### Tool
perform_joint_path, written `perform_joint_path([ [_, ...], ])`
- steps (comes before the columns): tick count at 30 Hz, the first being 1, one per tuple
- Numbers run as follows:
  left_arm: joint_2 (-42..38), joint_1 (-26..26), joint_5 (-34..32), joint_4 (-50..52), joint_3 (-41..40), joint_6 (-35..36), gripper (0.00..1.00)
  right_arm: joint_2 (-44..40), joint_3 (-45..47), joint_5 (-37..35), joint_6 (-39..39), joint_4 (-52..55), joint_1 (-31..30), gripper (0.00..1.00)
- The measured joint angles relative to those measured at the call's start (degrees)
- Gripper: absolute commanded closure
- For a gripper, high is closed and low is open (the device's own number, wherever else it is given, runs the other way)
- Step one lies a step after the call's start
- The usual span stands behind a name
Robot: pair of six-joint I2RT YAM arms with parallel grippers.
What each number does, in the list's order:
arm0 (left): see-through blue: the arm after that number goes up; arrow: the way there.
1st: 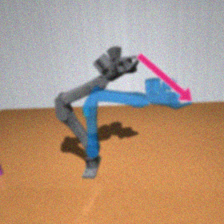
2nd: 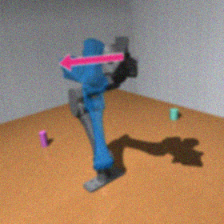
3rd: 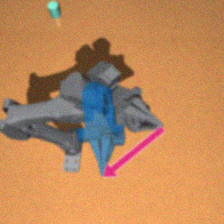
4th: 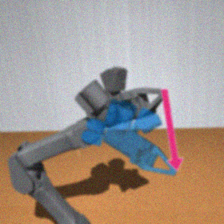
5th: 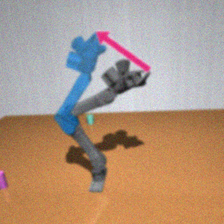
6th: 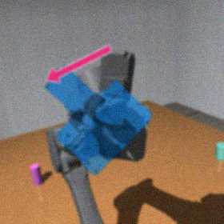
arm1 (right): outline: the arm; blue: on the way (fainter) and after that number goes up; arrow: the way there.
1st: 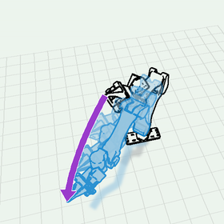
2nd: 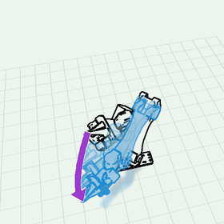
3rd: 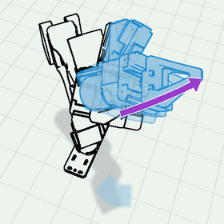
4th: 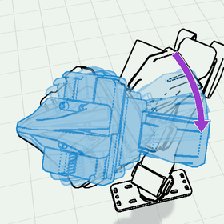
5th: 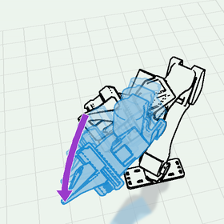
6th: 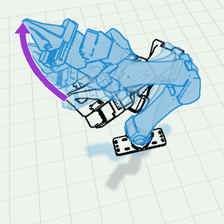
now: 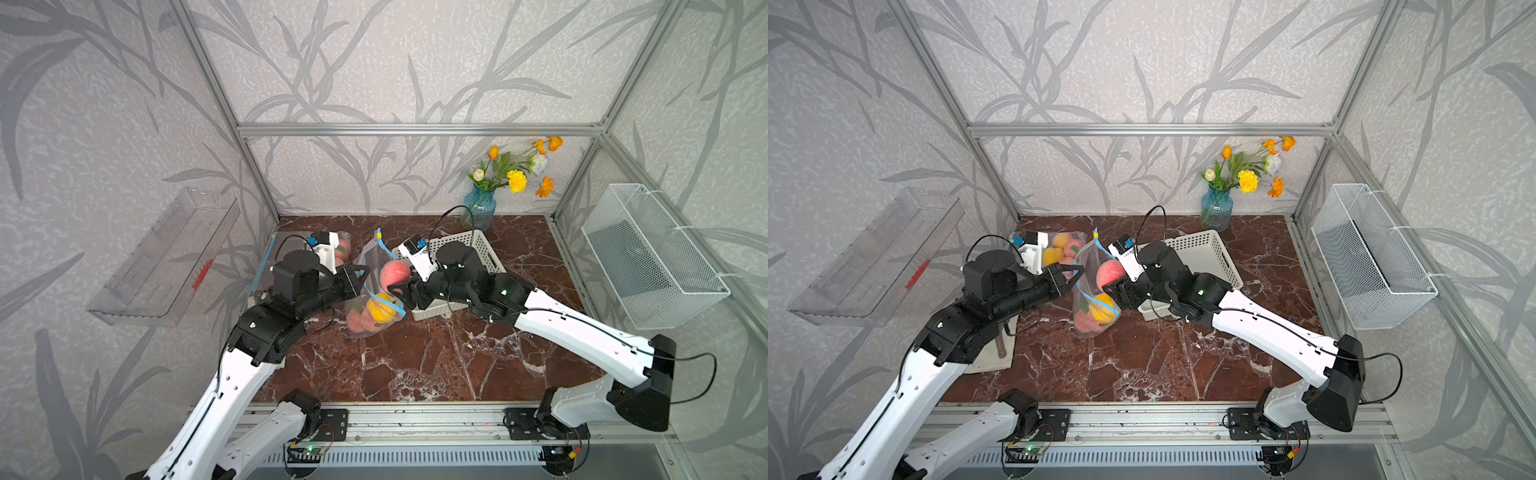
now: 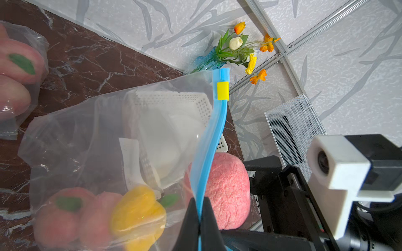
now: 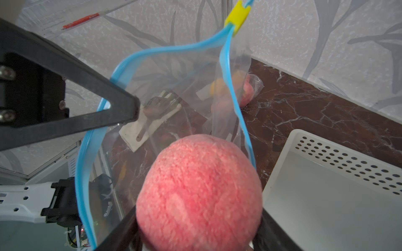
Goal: Place the peach in a zip-top bag and seal the zipper
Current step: Place the peach in the zipper food storage bag.
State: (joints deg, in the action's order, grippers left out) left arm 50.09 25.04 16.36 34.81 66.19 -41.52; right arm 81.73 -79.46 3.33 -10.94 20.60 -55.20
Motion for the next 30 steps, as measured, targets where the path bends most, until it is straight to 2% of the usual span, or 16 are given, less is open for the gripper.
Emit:
perform_joint_path([
  [7,0.0,0.0,0.0,0.4,0.0,0.0,1.0,2.7,-4.2,-2.9,1.4,2.4,-1.5,0.31],
  [11,0.0,0.0,-0.4,0.9,0.0,0.4,1.0,6.1,-7.4,-7.8,2.3,4.3,-2.6,0.29],
  [16,-0.1,0.0,-1.8,2.1,0.0,1.0,1.0,10.8,-11.8,-11.8,2.9,7.8,-3.4,0.23],
  [23,-0.1,0.0,-3.0,2.2,0.0,1.0,1.0,11.0,-12.2,-9.3,2.8,7.9,-4.5,0.14],
  [30,-0.2,0.0,-4.3,2.3,-0.3,1.0,1.0,6.9,-9.9,-6.1,1.5,5.6,-4.5,0.07],
])
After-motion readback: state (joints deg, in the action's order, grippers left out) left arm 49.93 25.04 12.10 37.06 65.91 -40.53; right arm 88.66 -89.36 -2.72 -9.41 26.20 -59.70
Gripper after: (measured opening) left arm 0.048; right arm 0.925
